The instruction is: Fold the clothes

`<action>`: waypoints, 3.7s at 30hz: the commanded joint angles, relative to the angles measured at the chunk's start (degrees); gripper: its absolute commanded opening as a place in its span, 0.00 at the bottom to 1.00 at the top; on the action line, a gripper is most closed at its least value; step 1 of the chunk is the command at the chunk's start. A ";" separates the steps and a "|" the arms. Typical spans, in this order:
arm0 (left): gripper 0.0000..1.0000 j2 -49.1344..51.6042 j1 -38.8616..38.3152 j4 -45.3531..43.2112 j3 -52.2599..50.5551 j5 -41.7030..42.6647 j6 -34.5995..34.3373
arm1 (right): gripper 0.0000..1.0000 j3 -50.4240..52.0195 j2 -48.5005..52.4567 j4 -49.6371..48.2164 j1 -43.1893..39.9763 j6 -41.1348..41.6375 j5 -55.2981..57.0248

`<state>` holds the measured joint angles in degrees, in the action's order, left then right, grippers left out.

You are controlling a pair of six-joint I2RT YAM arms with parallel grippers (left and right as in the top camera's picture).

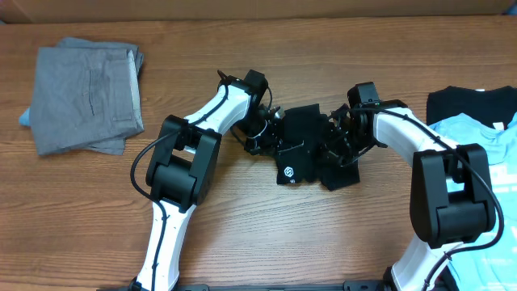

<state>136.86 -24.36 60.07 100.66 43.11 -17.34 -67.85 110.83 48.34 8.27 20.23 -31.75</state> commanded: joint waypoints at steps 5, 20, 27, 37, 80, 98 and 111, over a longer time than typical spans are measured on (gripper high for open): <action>0.04 -8.48 6.40 4.46 -0.31 -7.34 6.60 | 0.22 -5.68 -13.00 6.34 -0.52 -3.89 -1.79; 0.04 -17.70 15.13 2.51 -0.31 -9.03 6.03 | 0.31 -8.02 -20.09 8.46 -0.52 -2.23 4.74; 0.04 -20.48 20.17 2.54 1.79 -9.03 7.08 | 0.39 -8.02 -20.09 9.22 -0.52 -2.67 4.74; 0.04 -22.93 28.65 1.57 8.55 -8.98 8.17 | 0.40 -8.02 -20.09 9.25 -0.52 -2.67 4.74; 0.92 -16.33 59.28 10.73 12.66 -18.53 10.80 | 0.40 -8.02 -20.09 13.05 -0.52 -2.89 4.74; 1.00 -30.97 57.86 16.55 12.66 -18.01 14.45 | 0.40 -8.02 -20.09 13.51 -0.52 -4.15 4.74; 1.00 -41.42 43.95 25.29 12.66 -29.33 22.08 | 0.44 -8.04 -20.20 12.13 -0.52 -4.20 4.74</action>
<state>98.65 23.70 83.90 112.22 21.19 1.96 -75.37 90.76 60.93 7.90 16.45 -27.42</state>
